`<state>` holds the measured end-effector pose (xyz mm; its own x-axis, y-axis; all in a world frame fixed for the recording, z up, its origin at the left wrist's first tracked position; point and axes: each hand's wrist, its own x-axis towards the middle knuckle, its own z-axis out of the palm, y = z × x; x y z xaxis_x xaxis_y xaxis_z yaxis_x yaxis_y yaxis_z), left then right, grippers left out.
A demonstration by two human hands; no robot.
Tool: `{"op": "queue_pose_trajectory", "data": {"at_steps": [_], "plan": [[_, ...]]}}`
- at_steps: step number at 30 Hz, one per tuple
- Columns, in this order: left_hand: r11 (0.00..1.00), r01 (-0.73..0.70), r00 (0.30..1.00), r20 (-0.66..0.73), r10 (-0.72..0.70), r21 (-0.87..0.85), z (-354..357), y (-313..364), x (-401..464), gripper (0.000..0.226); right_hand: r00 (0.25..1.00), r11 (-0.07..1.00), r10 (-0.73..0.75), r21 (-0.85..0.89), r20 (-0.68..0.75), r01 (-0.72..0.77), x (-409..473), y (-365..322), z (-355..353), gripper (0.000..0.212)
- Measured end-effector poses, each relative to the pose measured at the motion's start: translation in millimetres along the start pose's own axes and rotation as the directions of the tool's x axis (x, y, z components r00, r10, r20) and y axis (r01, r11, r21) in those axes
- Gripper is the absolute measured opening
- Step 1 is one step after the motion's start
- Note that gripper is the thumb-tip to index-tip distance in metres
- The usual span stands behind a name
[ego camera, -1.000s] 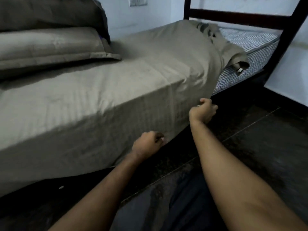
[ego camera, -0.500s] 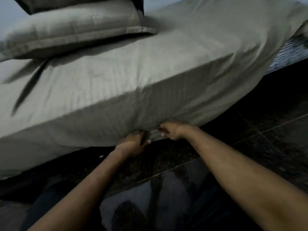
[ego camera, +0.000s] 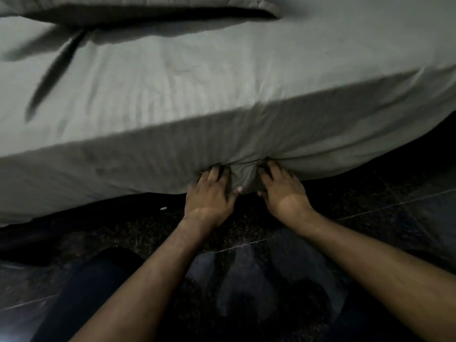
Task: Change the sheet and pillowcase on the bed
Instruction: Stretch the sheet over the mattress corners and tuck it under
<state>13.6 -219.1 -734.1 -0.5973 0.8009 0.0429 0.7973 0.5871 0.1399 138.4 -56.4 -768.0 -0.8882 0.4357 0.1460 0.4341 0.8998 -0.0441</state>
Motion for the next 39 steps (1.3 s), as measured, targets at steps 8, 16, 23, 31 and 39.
{"op": "queue_pose_trajectory", "data": {"at_steps": [8, 16, 23, 31, 39], "plan": [[0.990, -0.140, 0.984, 0.110, 0.138, 0.009, -19.1, -20.3, 13.9, 0.052, 0.966, 0.970, -0.243, -0.015, -0.092, 0.242, 1.2, -16.4, 10.8, 0.052], [0.997, 0.075, 0.982, 0.173, -0.077, 0.019, -39.2, -43.1, -40.3, 0.048, 0.972, 0.981, -0.194, -0.053, -0.131, 0.189, 12.0, -15.5, 14.6, 0.060], [0.992, 0.111, 0.973, 0.197, -0.122, 0.066, -34.2, -50.8, -61.2, 0.070, 0.991, 0.996, -0.068, -0.070, -0.115, 0.061, 40.7, -4.3, 13.2, 0.050], [0.991, -0.111, 0.981, 0.151, 0.122, -0.081, -22.6, -76.0, -24.2, 0.058, 0.982, 0.990, 0.128, -0.068, 0.140, -0.120, 65.6, -23.0, -20.2, 0.058], [0.981, -0.157, 0.983, 0.077, 0.167, -0.117, -1.5, -77.5, 2.8, 0.053, 0.999, 0.981, -0.034, -0.189, -0.005, 0.032, 28.3, -48.8, -43.3, 0.031]]}}
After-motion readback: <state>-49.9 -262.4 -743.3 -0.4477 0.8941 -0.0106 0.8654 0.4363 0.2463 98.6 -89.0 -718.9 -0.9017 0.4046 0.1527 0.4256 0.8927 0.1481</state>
